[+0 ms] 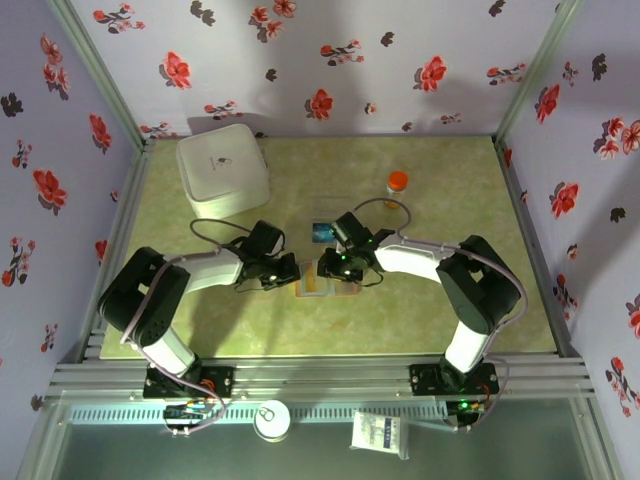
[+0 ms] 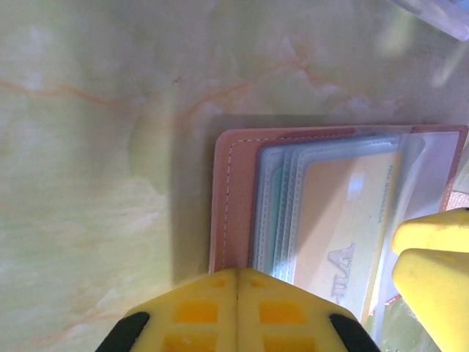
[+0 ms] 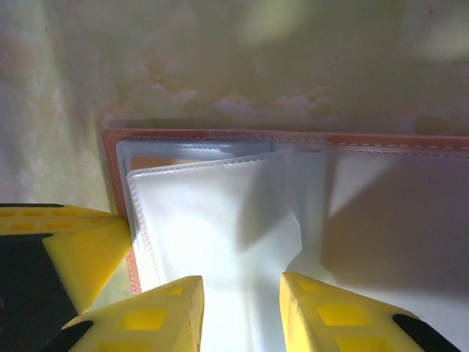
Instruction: Take the credit cards out of the card holder
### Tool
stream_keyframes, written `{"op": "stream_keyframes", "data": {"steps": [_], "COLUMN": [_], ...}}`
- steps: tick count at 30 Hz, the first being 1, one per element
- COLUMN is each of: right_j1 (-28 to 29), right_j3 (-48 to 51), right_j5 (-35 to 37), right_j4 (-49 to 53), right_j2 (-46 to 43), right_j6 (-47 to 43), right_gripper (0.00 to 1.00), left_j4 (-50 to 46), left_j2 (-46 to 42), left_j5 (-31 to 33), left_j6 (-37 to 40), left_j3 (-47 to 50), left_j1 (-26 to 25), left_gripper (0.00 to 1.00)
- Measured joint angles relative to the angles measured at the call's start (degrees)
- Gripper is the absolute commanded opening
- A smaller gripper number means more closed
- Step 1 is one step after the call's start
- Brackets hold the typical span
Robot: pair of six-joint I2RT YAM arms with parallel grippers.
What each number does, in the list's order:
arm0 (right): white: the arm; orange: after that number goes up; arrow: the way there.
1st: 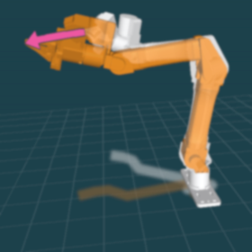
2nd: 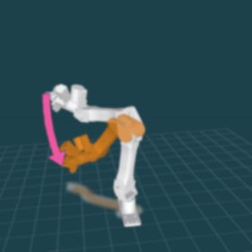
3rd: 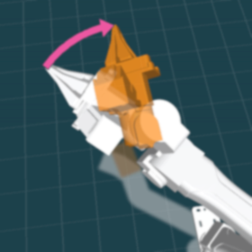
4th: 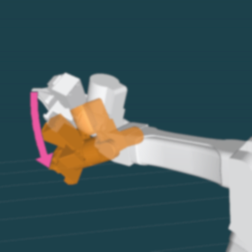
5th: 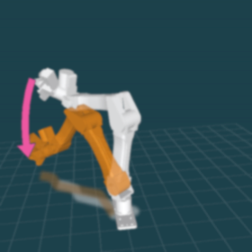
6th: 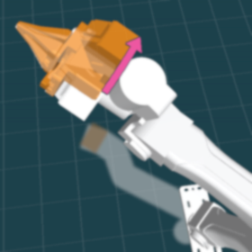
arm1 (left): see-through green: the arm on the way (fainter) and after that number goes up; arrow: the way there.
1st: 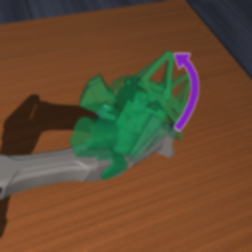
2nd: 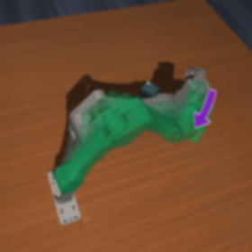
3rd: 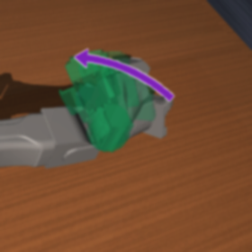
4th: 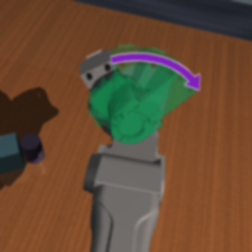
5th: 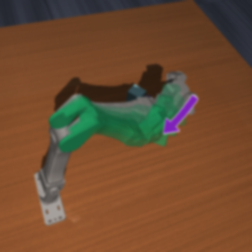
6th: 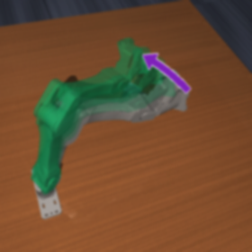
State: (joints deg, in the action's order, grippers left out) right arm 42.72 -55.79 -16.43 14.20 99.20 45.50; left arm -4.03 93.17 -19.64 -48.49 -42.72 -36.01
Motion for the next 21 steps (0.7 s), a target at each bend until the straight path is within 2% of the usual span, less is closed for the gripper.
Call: {"op": "stream_keyframes", "data": {"steps": [7,21], "right_j1": [-0.46,-1.09], "right_j3": [1.18,3.26], "right_j5": [-0.15,-0.35], "right_j4": [-1.20,-2.89], "right_j2": [-0.22,-1.73], "right_j6": [0.15,0.20], "right_gripper": [0.32,0.32], "left_j4": [-0.02,6.88], "left_j2": [-1.73,-1.51], "left_j5": [-0.37,-3.91], "left_j6": [-0.90,-6.49], "left_j3": [-0.33,-1.36], "left_j1": [0.00,-2.10], "left_gripper": [0.14,0.26]}}
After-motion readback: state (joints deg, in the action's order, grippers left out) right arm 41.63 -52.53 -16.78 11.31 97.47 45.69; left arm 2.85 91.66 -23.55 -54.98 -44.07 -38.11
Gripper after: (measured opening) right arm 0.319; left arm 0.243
